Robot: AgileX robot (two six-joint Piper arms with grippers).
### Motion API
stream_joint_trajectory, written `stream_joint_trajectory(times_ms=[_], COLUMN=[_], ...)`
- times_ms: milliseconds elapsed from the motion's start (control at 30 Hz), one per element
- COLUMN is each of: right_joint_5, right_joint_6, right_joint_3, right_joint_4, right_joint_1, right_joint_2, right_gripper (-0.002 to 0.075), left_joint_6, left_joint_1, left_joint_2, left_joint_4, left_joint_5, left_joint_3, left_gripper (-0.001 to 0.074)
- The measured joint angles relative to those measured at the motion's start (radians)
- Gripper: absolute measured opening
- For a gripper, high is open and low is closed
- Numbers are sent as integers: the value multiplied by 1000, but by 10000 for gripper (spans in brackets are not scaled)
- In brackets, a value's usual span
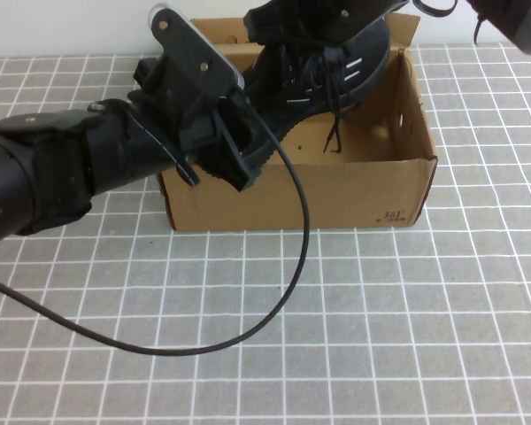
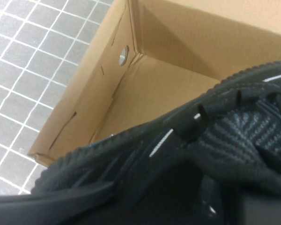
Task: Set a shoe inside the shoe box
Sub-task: Hand over the shoe, then place the shoe in the shoe box
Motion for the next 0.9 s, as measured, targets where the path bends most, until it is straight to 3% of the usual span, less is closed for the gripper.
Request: stream_joint_trajectory(times_ms=[333, 500, 600, 800, 900], right_joint_5=[11, 35, 52, 81, 96], right_joint_6=[-20, -71, -130, -275, -322], right_joint_3=[0, 0, 0, -7, -8], right_joint_4=[6, 6, 10, 12, -7], right_joint_1=[0, 0, 0, 0, 0], right_joint_2=[0, 0, -7, -49, -72], right_gripper=[-6, 9, 71, 302, 353], left_joint_6=[94, 123, 133, 163, 174], left_joint_1=[-2, -2, -2, -2, -2], left_joint_2=[0, 0, 5, 17, 17], left_joint_4=[0, 0, 0, 0, 0], left_joint_5=[4, 6, 4, -8, -1], left_joint_3=[0, 0, 0, 0, -9], left_gripper=[64, 27, 22, 20, 19])
